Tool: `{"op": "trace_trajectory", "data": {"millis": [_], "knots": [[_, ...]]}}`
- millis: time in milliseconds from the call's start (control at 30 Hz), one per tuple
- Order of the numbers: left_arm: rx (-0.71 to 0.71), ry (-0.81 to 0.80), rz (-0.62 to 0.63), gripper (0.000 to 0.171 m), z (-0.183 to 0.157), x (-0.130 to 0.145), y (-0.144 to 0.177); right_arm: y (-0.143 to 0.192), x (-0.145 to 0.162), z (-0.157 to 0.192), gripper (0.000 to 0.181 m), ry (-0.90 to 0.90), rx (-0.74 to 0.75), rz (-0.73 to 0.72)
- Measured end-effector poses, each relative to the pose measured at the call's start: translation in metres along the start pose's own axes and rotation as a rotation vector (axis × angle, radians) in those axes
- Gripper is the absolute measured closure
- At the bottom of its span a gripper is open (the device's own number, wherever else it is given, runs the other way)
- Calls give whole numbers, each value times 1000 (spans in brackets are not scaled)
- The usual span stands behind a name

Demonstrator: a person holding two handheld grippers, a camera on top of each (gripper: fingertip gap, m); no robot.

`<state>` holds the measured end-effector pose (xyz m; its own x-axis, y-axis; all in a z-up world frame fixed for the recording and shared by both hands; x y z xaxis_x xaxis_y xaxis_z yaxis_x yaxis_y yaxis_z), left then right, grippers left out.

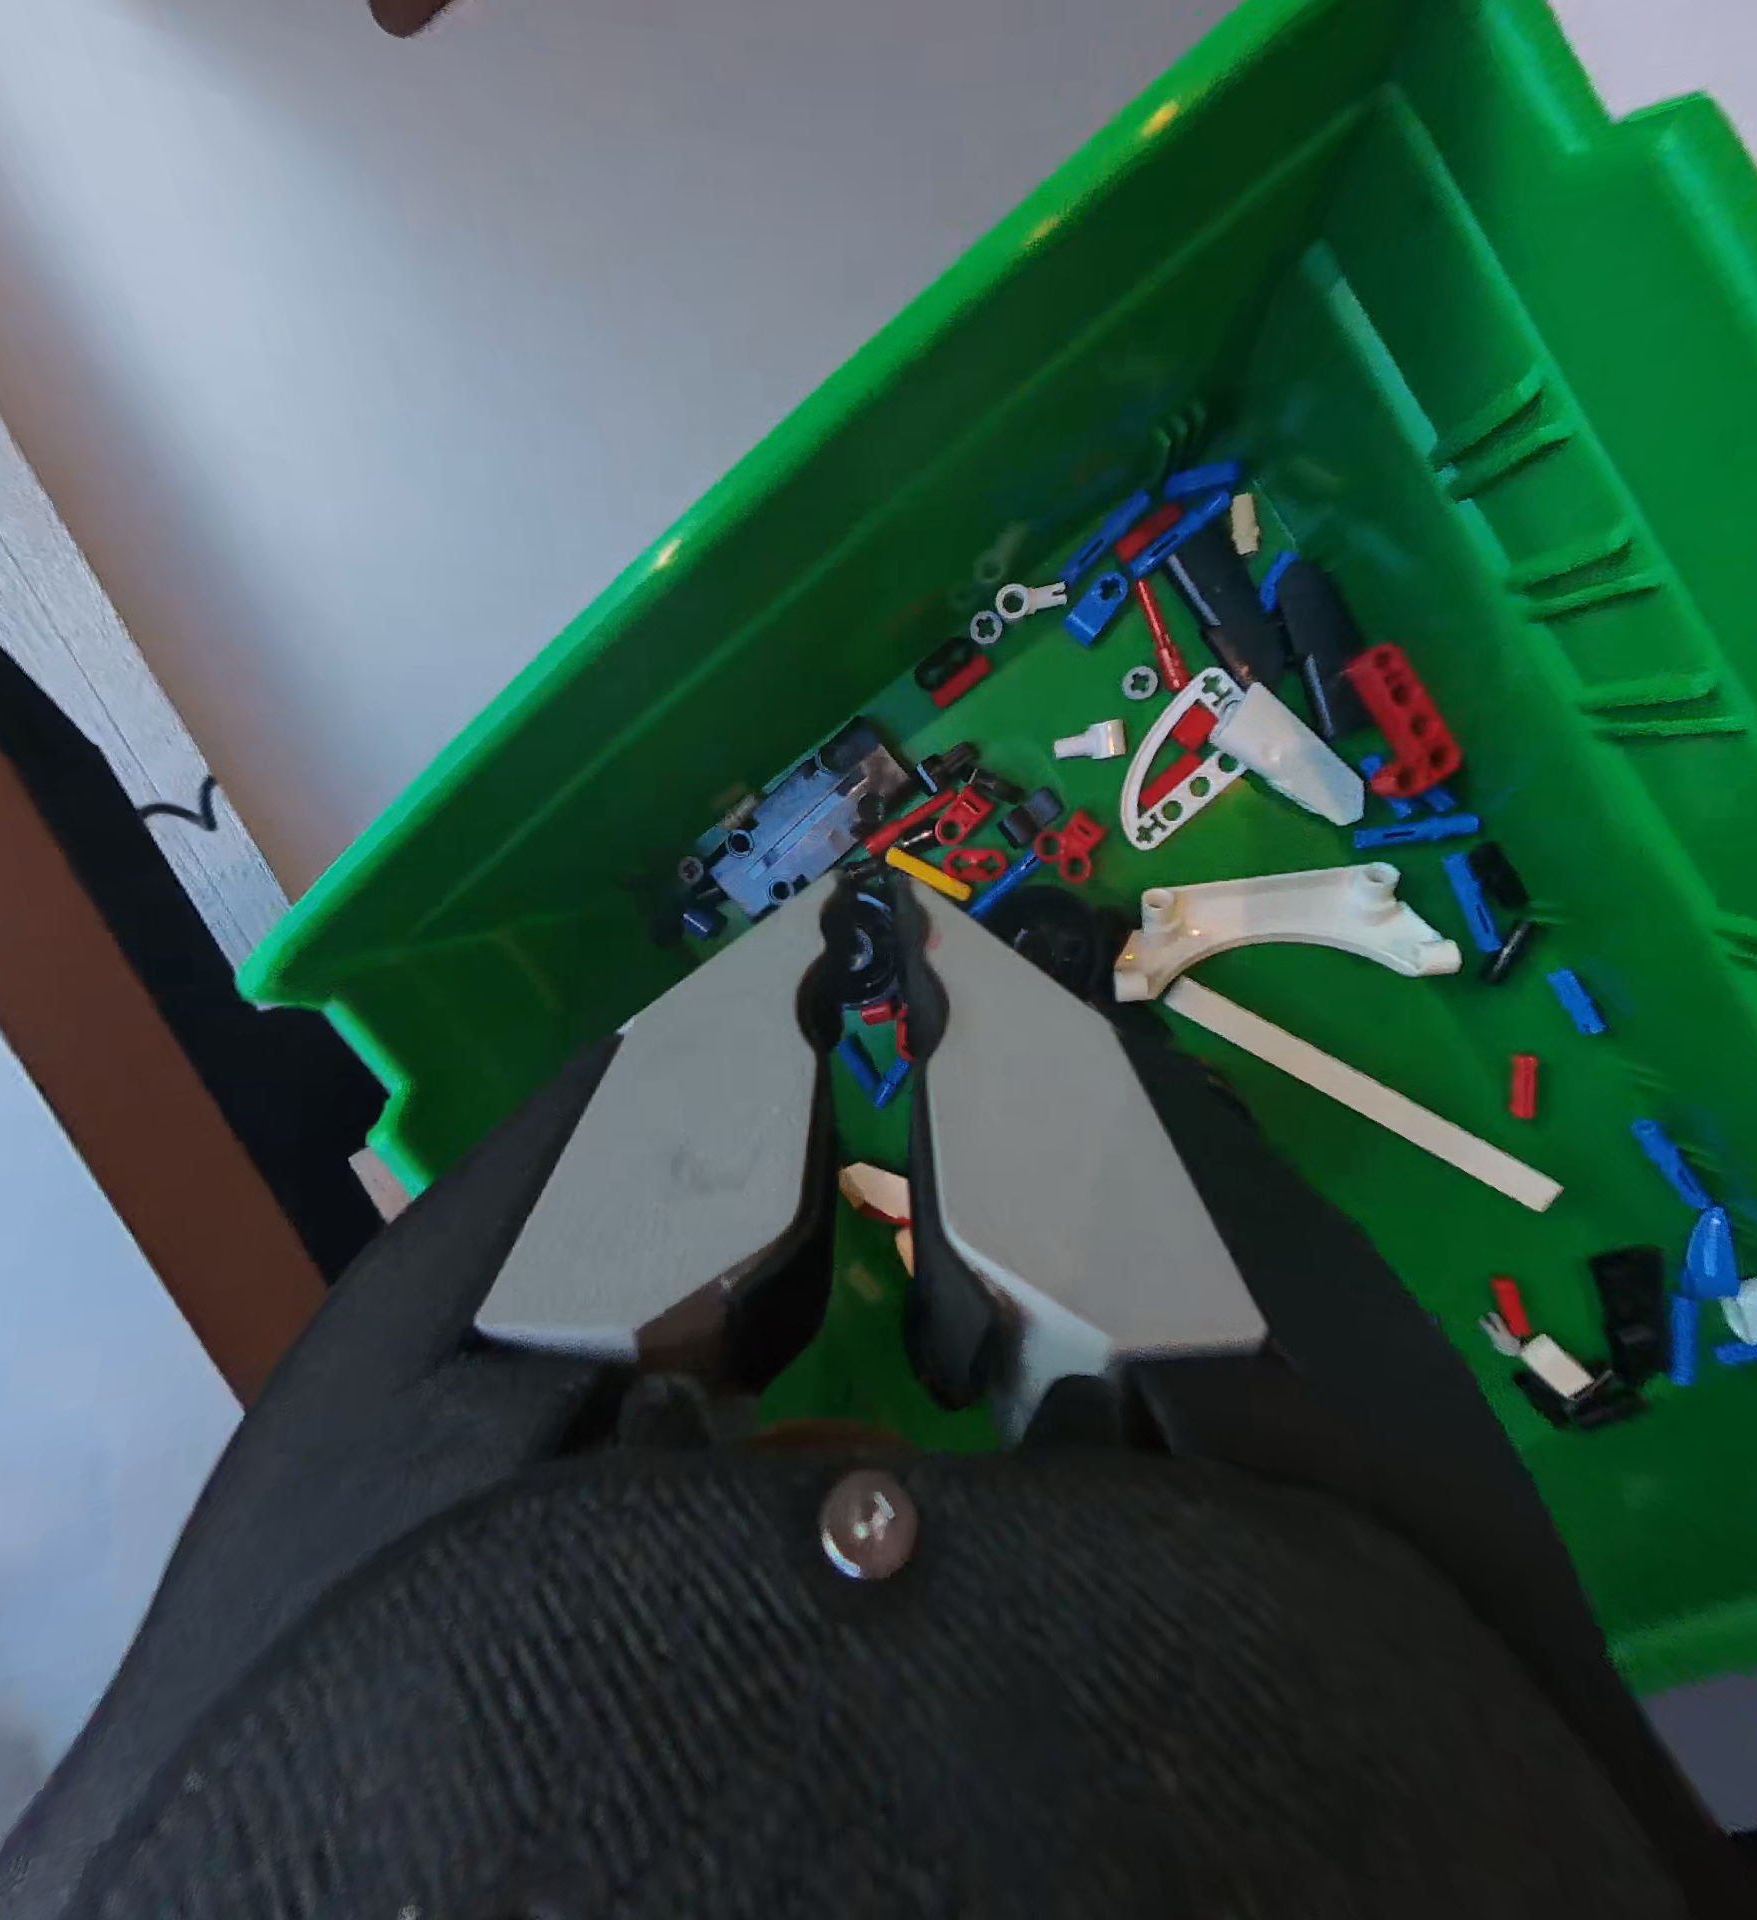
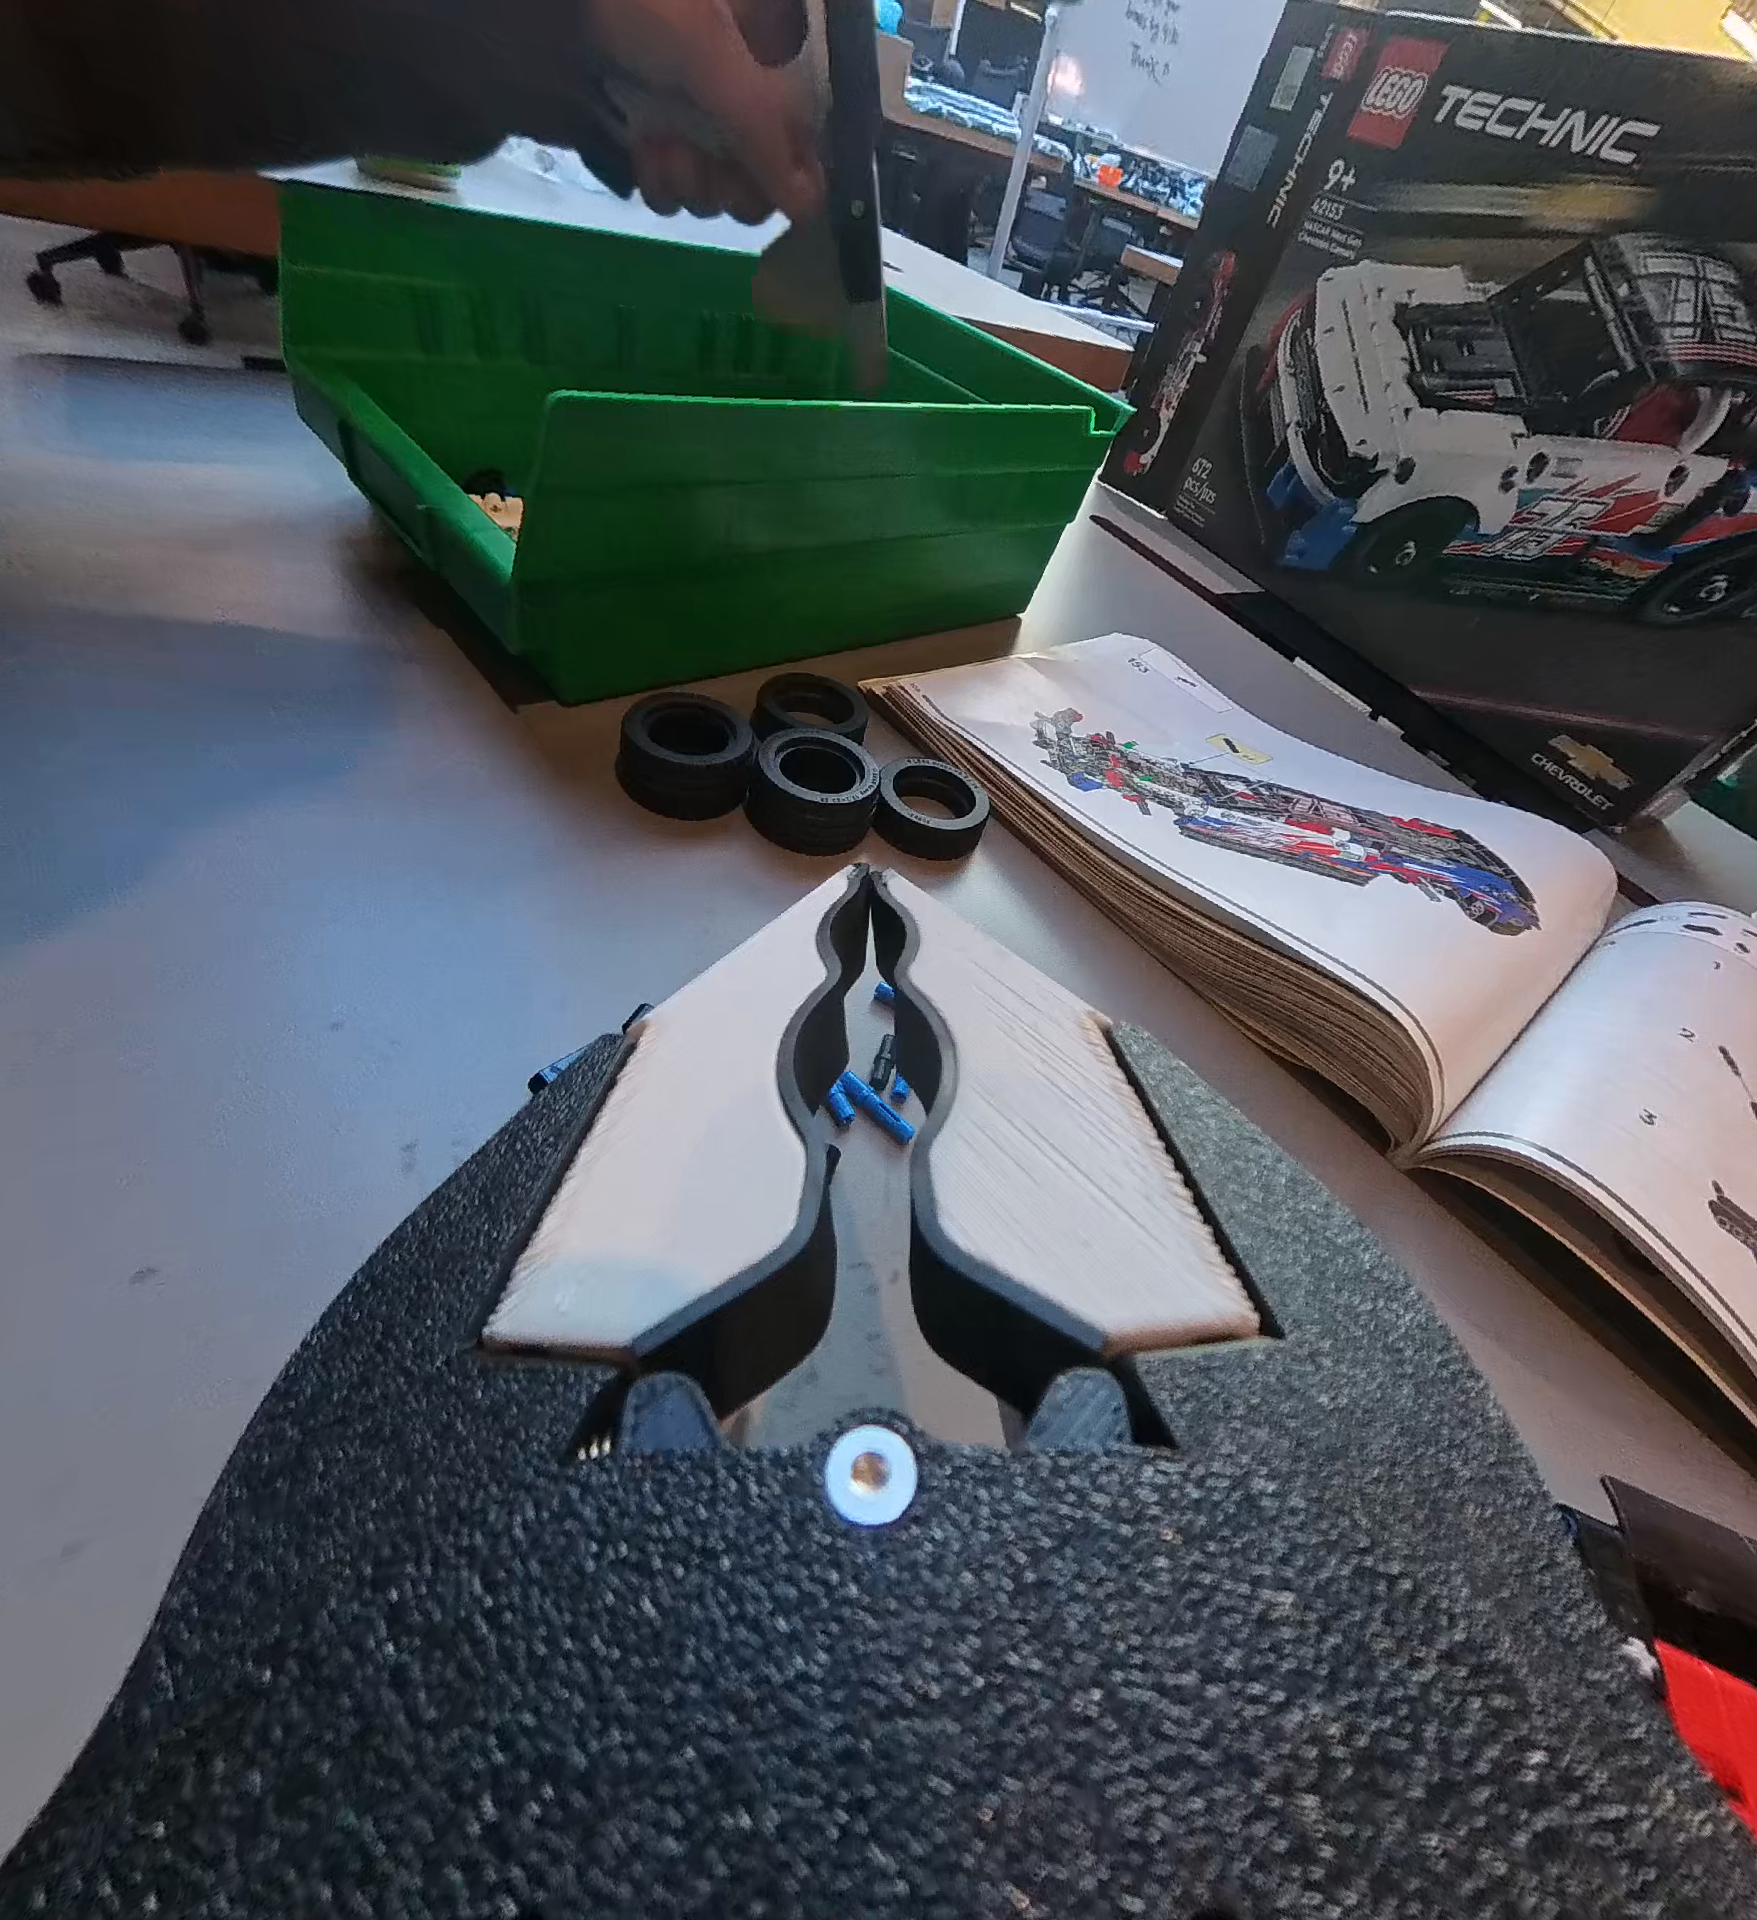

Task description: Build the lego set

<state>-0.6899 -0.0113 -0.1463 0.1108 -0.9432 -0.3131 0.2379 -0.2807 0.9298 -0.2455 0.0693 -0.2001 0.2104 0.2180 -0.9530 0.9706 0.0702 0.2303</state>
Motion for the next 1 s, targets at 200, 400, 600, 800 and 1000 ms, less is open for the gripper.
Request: {"op": "trace_trajectory", "data": {"millis": [200,400,600,800,1000], "knots": [[-48,24,106,146,6,-9,-28,0,0,0,181,0,-3,-3],[101,-39,325,170,-10,11,-49,2,0,0,181,-3,-6,-14],[13,48,34,159,4,-7,-2,2,0,-2,181,-14,-13,-17],[-21,5,18,145,0,20,25,2,0,-2,181,-17,-12,-16],[129,-148,63,147,-11,28,10,0,0,-1,181,-8,-20,2]]}}
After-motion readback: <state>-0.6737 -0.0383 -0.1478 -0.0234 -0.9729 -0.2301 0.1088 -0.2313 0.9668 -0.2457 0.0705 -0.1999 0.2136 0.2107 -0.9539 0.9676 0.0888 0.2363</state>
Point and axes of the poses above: each gripper's, where its closed fingertips meet, y back along the fingers, x out of its underside, z = x × y across the jaws, the point moved 10 cm from there along y, back along the fingers, and after that the axes turned 1 degree about -y, right-handed, at the moved point
